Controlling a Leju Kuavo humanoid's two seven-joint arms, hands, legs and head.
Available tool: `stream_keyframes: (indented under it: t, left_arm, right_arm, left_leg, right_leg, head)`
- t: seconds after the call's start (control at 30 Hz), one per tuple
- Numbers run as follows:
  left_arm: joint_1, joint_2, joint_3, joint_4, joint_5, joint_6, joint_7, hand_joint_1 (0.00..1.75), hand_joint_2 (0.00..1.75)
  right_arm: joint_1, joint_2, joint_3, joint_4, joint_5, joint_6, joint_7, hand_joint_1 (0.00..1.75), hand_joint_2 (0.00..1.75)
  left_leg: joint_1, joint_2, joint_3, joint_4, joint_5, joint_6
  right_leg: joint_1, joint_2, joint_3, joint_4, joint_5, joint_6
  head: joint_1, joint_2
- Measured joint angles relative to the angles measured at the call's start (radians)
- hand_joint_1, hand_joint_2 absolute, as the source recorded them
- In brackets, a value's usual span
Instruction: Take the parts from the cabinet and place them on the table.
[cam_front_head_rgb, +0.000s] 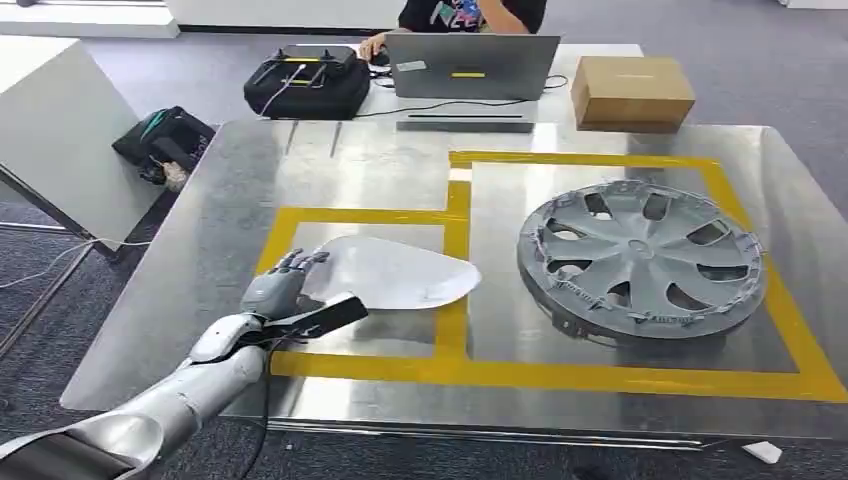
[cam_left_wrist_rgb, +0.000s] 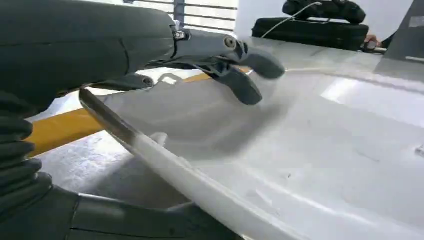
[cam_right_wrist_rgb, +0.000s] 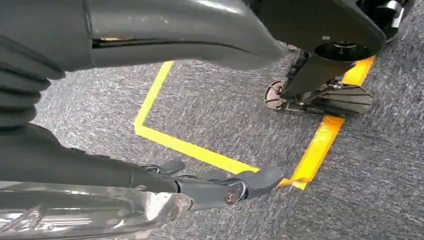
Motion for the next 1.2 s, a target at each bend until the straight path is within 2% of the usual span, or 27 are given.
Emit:
stream_keyframes:
  t: [0.13,0.23,0.67,0.8,1.0,1.07,1.2]
  left_arm:
    - [0.017,0.001,0.003,0.0,-0.001,0.021,0.0,0.0,0.0]
    - [0.033,0.001,0.014,0.0,0.006,0.039,-0.024,0.0,0.0]
    - [0.054,0.002,0.031,0.0,0.021,0.053,-0.052,0.0,0.0]
    - [0.071,0.001,0.055,-0.001,0.08,0.092,-0.147,0.0,0.0]
    - [0.08,0.0,0.072,-0.002,0.092,0.1,-0.164,0.0,0.0]
    - [0.085,0.0,0.084,-0.012,0.134,0.113,-0.222,0.0,0.0]
    - [0.131,-0.005,0.143,-0.097,0.295,0.163,-0.447,0.0,0.0]
  right_arm:
    - [0.003,0.0,0.0,0.0,-0.003,0.002,-0.002,0.0,0.0]
    - [0.006,0.0,0.0,0.0,-0.006,0.002,-0.006,0.0,0.0]
    - [0.008,0.0,0.0,0.0,-0.008,0.002,-0.009,0.0,0.0]
    - [0.011,0.0,0.0,0.0,-0.016,-0.003,-0.015,0.0,0.0]
    - [0.015,0.0,0.0,0.0,-0.018,-0.003,-0.016,0.0,0.0]
    - [0.015,0.0,0.0,0.0,-0.021,-0.005,-0.02,0.0,0.0]
    - [0.02,0.0,-0.002,0.0,-0.035,-0.006,-0.031,0.0,0.0]
  left_leg:
    - [0.0,0.0,-0.001,0.0,0.0,0.0]
    - [0.0,0.0,-0.001,0.0,0.0,0.0]
    - [0.0,0.0,-0.005,0.0,0.0,0.0]
    - [0.0,0.0,-0.005,0.0,0.0,0.0]
    - [0.0,0.0,-0.006,0.0,0.0,0.0]
    - [0.0,0.0,-0.005,0.0,0.0,0.0]
    - [0.0,0.0,-0.005,0.0,0.0,0.0]
  right_leg:
    - [0.0,0.0,-0.001,0.0,0.0,0.0]
    - [0.0,0.0,-0.002,0.0,0.0,0.0]
    - [0.0,0.0,-0.005,0.0,0.0,0.0]
    - [0.0,0.001,-0.006,0.0,0.0,0.0]
    - [0.0,0.001,-0.007,0.0,0.0,0.0]
    - [0.0,0.001,-0.006,0.0,0.0,0.0]
    - [0.0,0.0,-0.006,0.0,0.0,0.0]
  head:
    - [0.0,0.0]
    - [0.0,0.0]
    - [0.0,0.0]
    - [0.0,0.0]
    - [0.0,0.0]
    - [0.0,0.0]
    - [0.0,0.0]
